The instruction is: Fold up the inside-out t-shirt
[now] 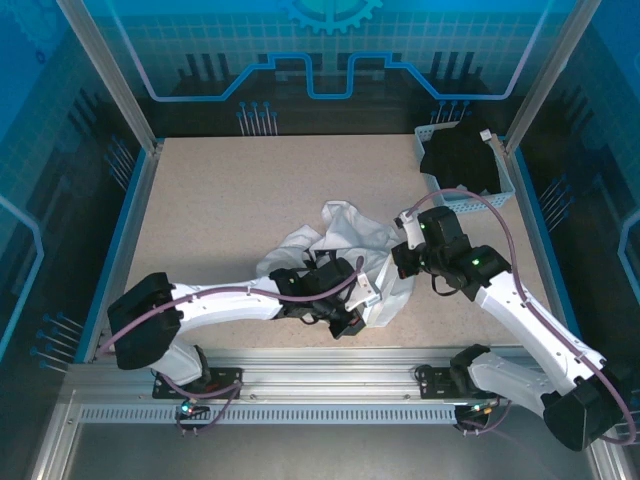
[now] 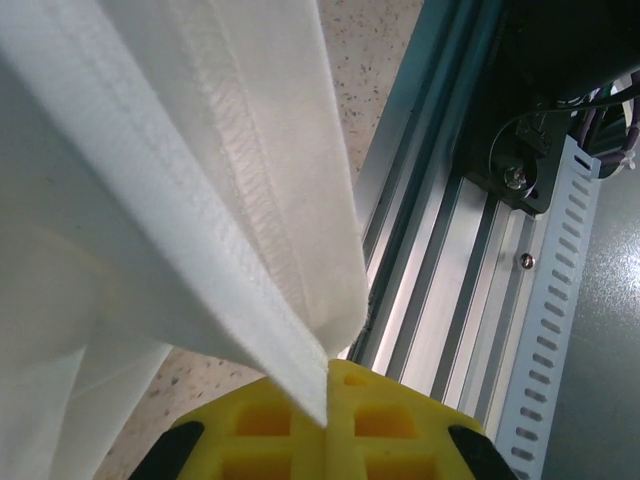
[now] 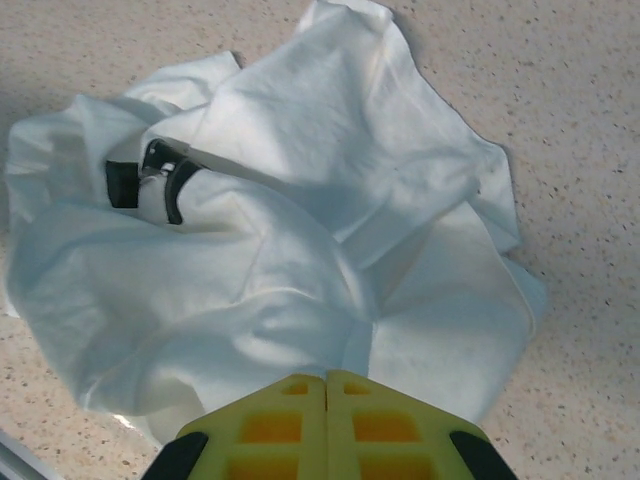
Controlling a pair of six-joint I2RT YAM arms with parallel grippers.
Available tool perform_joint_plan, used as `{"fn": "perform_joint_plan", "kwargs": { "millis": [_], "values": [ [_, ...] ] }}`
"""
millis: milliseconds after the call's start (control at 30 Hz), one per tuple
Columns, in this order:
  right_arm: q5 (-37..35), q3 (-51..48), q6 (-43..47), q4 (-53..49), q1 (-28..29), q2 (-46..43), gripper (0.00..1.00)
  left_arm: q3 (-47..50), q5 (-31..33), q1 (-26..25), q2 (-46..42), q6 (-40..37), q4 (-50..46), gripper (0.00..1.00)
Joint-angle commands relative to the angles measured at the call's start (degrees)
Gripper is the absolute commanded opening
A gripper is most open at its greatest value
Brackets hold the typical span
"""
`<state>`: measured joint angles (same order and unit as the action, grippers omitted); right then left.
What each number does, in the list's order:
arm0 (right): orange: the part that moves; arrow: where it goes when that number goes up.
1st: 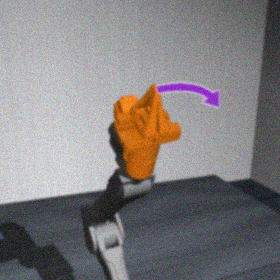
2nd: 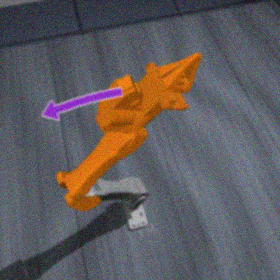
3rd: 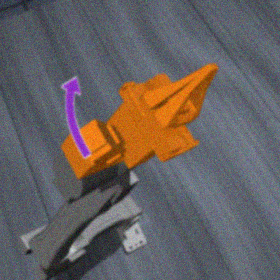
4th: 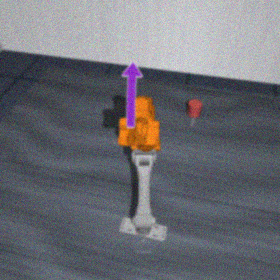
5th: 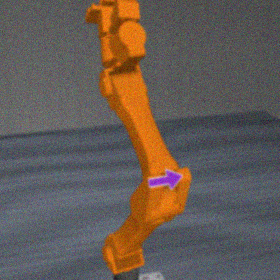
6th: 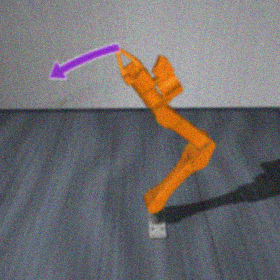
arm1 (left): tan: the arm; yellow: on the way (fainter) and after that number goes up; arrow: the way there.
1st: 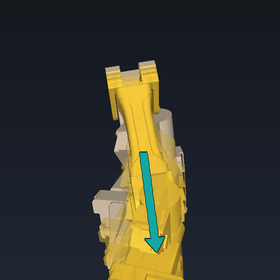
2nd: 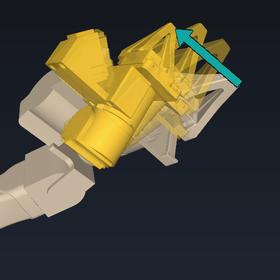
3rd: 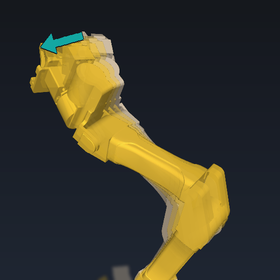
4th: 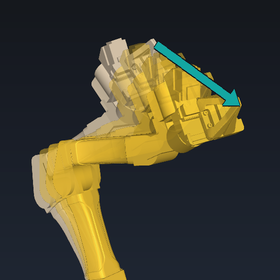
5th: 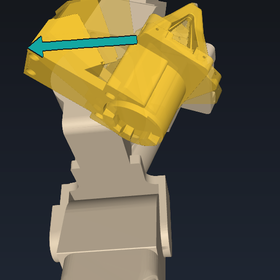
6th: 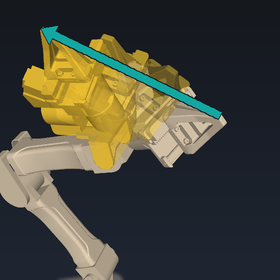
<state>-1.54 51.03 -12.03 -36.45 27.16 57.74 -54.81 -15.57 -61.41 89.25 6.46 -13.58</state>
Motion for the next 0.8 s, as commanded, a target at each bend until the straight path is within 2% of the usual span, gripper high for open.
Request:
{"fn": "perform_joint_plan", "kwargs": {
  "millis": [0,167,300,433,533,633,767],
  "values": [
    [-0.25,-0.31,-1.77,0.51,-1.14,-0.96,0.0,-1.81,-2.43,-0.73,0.98,1.96,2.57,0.0],
    [-0.03,0.49,-1.52,0.41,-1.26,-0.4,0.0,0.32,-1.03,-0.27,-4.36,0.41,0.36,0.0],
    [4.63,1.44,-2.66,5.03,-1.23,2.0,0.0,2.79,-1.41,3.23,-11.3,0.66,-1.94,0.0],
    [7.59,3.66,-3.1,10.5,-1.31,9.26,0.0,4.33,-2.49,6.62,-18.98,1.75,-5.35,0.0],
    [9.01,7.88,-2.18,12.79,-1.53,17.89,0.01,3.85,-2.73,10.76,-24.53,3.19,-9.02,0.0],
    [12.08,13.05,-0.91,12.29,-1.67,23.55,0.12,1.15,-2.12,16.69,-27.54,3.6,-15.48,0.0],
    [15.84,14.18,-0.37,14.75,-1.8,21.61,0.36,-3.69,4.32,21.76,-28.69,3.06,-25.01,0.0]
  ]
}}
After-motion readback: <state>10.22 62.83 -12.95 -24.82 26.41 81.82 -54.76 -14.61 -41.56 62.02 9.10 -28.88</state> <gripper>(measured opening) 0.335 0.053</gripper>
